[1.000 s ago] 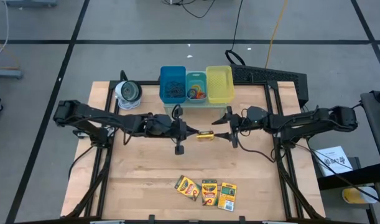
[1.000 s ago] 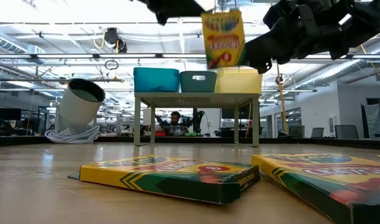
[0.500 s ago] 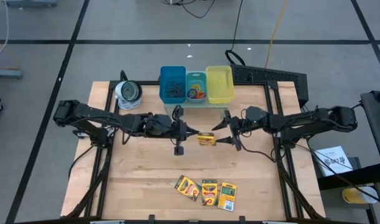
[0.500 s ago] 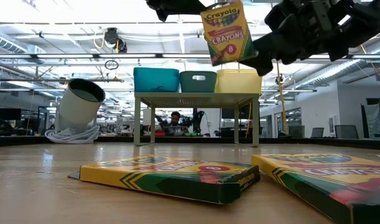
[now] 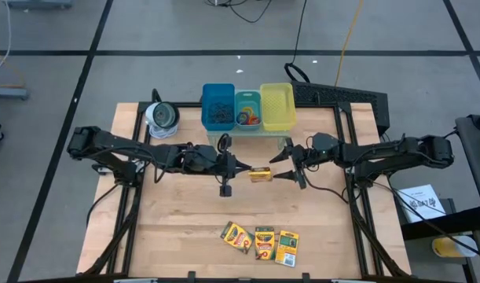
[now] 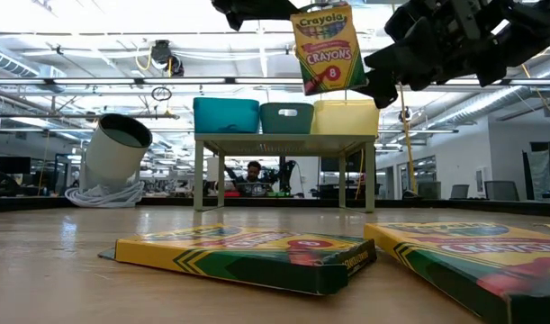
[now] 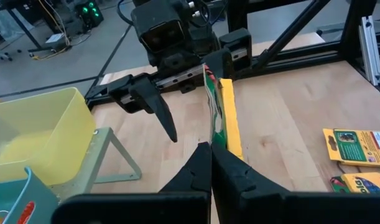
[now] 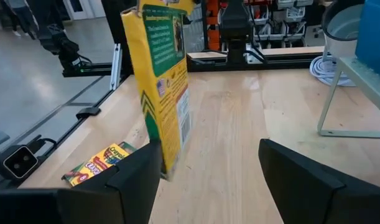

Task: Pick & Place Office Desk Supplies
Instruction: Put the yellow crayon box into the yellow bin on the shelf

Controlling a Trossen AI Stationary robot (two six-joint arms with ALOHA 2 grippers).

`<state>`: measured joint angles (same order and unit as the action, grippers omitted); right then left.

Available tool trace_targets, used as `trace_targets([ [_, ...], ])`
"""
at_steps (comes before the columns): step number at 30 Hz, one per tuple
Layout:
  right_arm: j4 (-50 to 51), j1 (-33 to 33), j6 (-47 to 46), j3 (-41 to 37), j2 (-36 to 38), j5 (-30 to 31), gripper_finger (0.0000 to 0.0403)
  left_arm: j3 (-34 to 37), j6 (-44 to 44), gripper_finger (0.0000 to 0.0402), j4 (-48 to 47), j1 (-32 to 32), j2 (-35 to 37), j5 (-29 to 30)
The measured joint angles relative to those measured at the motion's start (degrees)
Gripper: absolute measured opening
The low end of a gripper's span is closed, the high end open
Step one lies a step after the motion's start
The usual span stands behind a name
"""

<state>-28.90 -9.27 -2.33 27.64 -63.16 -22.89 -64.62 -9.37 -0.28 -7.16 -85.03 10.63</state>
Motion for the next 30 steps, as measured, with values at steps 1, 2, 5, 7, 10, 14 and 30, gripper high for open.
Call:
trace_targets([
  [1,0.02,0.01,0.00,0.00,0.00,-0.30,0.0260,0.00,0.00,0.0000,-0.02,0.00,0.00,0.00],
  [2,-0.01,0.01,0.00,0.00,0.00,-1.01,0.0260,0.00,0.02,0.0000,-0.02,0.00,0.00,0.00],
  [5,-0.92,0.69,0.04,0.00,0.00,-1.26,0.0259,0.00,0.00,0.0000,-0.02,0.00,0.00,0.00],
  [7,-2.69,1.16,0.28,0.00,0.00,-1.19,0.0260,0.00,0.02,0.0000,-0.08,0.00,0.00,0.00],
  [10,-5.13,1.73,0.81,0.00,0.00,-0.54,0.0263,0.00,0.04,0.0000,-0.10,0.00,0.00,0.00],
  [14,-7.15,3.09,1.96,0.00,0.00,4.34,0.0269,0.00,0.02,0.0000,-0.15,0.00,0.00,0.00],
  [30,-12.11,7.16,2.76,0.66,-0.51,9.54,0.0259,0.00,-0.63,0.0000,-0.13,0.00,0.00,0.02],
])
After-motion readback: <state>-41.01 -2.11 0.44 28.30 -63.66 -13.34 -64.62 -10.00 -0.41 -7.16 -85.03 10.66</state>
